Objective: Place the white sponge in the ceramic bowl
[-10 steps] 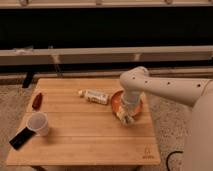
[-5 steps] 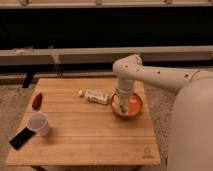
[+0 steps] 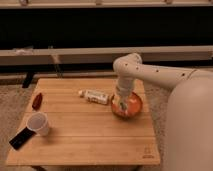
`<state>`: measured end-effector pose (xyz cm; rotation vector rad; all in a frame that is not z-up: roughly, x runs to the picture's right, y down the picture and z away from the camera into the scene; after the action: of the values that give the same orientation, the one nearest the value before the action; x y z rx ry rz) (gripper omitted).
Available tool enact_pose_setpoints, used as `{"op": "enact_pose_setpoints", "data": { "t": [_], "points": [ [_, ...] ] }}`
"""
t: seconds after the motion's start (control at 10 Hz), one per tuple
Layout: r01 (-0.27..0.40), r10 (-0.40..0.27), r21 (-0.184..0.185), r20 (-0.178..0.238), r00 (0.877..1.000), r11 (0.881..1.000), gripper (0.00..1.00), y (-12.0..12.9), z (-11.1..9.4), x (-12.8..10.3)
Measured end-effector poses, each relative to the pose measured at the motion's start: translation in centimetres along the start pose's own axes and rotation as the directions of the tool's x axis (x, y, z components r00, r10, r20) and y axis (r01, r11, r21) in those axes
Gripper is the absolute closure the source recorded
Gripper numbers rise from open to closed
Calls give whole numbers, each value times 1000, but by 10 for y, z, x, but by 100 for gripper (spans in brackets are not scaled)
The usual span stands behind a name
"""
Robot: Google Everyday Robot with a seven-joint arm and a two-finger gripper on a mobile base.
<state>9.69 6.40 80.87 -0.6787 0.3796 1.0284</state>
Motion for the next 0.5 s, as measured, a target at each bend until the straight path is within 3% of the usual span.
{"op": "enact_pose_setpoints", "data": {
  "t": [0.5],
  "points": [
    [-7, 7, 4, 5, 1000, 1000, 8, -5, -1, -12]
  ]
}}
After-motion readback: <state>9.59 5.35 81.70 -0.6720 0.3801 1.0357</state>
